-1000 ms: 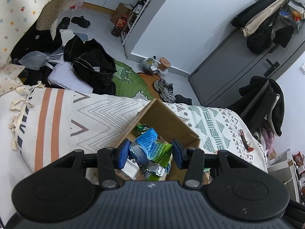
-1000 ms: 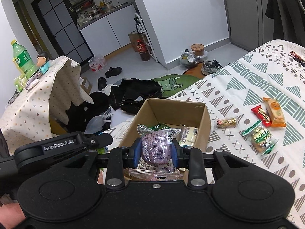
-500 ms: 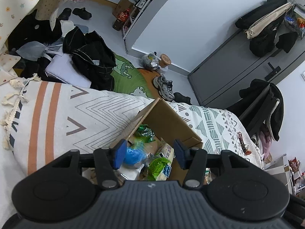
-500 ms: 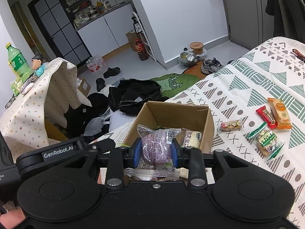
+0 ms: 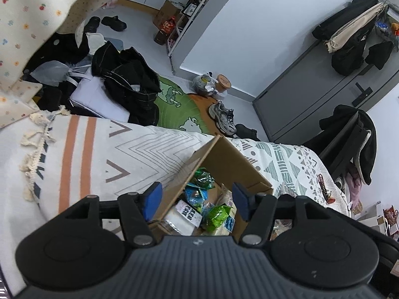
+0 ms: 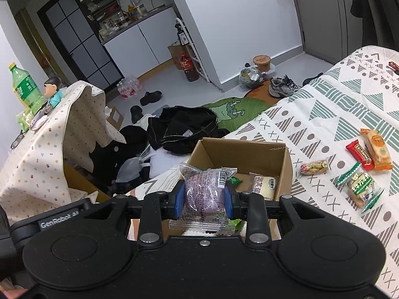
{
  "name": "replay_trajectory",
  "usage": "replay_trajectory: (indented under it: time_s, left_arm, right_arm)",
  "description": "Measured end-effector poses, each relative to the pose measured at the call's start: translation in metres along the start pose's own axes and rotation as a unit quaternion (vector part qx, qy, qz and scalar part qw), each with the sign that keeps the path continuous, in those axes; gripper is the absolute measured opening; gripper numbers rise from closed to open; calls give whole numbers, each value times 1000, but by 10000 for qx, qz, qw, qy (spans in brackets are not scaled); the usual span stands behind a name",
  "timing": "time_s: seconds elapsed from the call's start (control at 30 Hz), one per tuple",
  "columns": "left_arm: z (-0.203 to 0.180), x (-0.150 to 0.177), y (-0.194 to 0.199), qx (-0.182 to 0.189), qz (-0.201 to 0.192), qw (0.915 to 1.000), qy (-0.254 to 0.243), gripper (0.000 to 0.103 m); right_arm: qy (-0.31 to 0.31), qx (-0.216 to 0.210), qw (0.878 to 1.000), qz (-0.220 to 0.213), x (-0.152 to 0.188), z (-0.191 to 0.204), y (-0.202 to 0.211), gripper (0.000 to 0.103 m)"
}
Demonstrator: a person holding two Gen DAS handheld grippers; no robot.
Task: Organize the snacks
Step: 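Open the left gripper to drop the blue packet while the right releases the purple packet, then move both grippers back over the remaining snacks on the bed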
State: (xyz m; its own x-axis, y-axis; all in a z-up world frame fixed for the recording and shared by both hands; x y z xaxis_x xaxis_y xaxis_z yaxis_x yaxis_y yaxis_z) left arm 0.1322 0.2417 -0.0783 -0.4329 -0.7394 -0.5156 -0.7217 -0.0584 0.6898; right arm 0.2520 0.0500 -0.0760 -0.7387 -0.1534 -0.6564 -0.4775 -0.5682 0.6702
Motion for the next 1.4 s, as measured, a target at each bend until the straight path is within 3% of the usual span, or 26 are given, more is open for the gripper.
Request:
replay_trajectory:
  time_s: [0.13,0.3,0.33,0.43,0.57,1.03,1.4]
  left_arm:
    - [2,-3,10,-35,-108,9999,-43,71]
    - [-1,-2,15,-61,-81,9999,-124,71]
    - [-2,-1,16,-77,-88,9998,-146,71]
    - [-5,0,19,-124,-85,9997,-191,77]
    - [-16,6,20,-123,-57,9996,-257,79]
    - [-69,44,8,114,267,9973,-682,86]
    - [-98,62,1,200,406,9946,-937,88]
  right_arm:
    - [-10,-8,10000,-5,0,1,1,31]
    - [-73,-115,9999,93,3,0,0,33]
    - [-97,-132,9998,117,4,-1,0,35]
    - [-141,-50,9999,41,5,-5,8,54]
    - [-81,-15,10000,-6,7,-15,21,58]
    - [-96,709,9974,-75,12,-86,80,71]
    - [-62,967,9952,-111,7,-121,105,81]
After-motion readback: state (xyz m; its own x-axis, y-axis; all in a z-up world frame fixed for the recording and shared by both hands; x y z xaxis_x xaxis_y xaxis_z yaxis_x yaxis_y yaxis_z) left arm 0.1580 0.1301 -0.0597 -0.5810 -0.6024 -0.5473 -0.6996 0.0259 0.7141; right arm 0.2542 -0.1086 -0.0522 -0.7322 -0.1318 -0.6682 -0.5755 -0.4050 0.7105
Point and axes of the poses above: each gripper's, at about its wrist camera, not at the fingertips, and y roughly against the way its jaws point, z to its left, x to its underside, the point moved 1 cm from there along -y, roughly the way its jaws point, and after that the axes turned 1 degree about -x, right-handed, at the moved point
